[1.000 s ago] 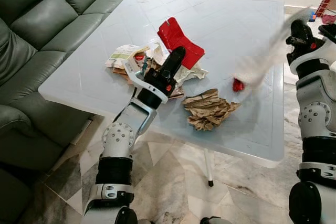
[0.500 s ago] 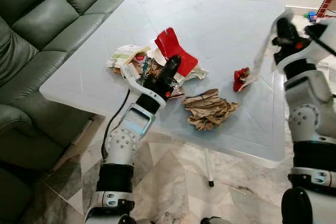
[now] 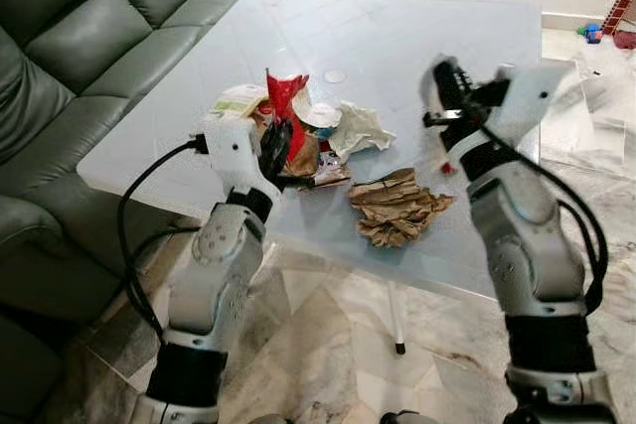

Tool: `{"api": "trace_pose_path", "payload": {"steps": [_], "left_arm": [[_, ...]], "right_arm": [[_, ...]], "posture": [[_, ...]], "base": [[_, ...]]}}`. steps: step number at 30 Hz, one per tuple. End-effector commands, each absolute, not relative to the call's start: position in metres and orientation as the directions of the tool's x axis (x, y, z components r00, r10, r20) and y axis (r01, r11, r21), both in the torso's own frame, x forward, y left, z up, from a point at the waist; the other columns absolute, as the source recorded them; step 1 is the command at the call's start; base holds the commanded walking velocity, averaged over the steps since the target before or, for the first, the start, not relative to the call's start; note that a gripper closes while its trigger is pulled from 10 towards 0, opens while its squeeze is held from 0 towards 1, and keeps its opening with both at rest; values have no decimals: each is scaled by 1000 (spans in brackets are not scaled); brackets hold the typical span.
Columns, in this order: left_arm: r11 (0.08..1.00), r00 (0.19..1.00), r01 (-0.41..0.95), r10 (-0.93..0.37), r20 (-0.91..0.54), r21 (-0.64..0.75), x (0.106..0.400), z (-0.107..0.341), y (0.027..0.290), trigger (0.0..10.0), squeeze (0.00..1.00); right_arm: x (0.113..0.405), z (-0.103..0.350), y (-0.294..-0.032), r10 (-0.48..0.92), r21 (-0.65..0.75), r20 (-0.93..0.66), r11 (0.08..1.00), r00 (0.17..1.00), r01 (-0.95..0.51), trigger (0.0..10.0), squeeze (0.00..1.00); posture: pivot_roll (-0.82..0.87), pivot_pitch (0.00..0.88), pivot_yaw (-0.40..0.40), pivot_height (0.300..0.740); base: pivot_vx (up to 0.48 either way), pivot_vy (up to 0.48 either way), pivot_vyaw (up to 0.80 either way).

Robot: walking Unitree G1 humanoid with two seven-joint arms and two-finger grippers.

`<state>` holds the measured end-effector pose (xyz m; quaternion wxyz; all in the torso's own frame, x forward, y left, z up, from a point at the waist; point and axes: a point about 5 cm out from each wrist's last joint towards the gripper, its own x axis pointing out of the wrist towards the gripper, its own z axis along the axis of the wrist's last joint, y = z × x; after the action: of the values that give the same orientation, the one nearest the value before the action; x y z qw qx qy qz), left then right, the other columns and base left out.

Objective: Picking trash to rubbish bin

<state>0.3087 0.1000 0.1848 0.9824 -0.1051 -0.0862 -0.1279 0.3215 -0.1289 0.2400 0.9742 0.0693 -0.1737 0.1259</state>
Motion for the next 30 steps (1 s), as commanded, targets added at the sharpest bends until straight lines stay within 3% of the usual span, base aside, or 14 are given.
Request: {"api": "trace_pose_path", "payload": {"steps": [1,11,21,30], "left_arm": [[956,954,246,-210,212,-159,302,185,104,10000,0],[952,956,248,-210,205,-178,302,184,99,10000,0],[941,954,260,-216,206,-215,309,188,99,10000,0],[936,956,261,-216,199,-236,311,186,101,10000,0]], "right_arm": [[314,243,-125,223,80,361,960,905,-269,10000,0],[307,235,-127,209,93,321,964,924,-250,10000,0],[308,240,-128,207,84,327,966,922,-246,10000,0],[308,239,-129,204,90,318,966,926,-244,10000,0]], "posture": [[-51,95,65,740],[-63,77,73,740],[-69,67,76,740],[-71,65,75,740]], "base": [[0,0,0],[0,0,-591],[0,0,0],[0,0,-771]]}}
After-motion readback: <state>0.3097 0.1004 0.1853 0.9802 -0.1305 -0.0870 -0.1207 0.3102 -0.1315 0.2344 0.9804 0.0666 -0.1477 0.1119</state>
